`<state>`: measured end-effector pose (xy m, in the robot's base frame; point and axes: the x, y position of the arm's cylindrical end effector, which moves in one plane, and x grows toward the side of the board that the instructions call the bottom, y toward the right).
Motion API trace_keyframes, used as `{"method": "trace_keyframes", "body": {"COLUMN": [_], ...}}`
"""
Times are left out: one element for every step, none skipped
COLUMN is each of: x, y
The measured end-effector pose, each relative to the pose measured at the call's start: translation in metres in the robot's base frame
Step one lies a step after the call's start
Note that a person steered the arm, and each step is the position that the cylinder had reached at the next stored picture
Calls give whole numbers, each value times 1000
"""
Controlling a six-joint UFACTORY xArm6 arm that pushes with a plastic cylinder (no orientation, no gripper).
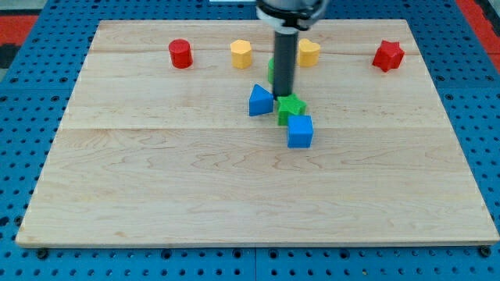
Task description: Place blue triangle left side of red circle
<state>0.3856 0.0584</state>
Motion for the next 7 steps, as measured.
{"method": "trace_keyframes", "body": {"x": [17,11,-19,-14,18,15,-21], "y": [-48,-142,-212,-200,-202,-247,-276]}}
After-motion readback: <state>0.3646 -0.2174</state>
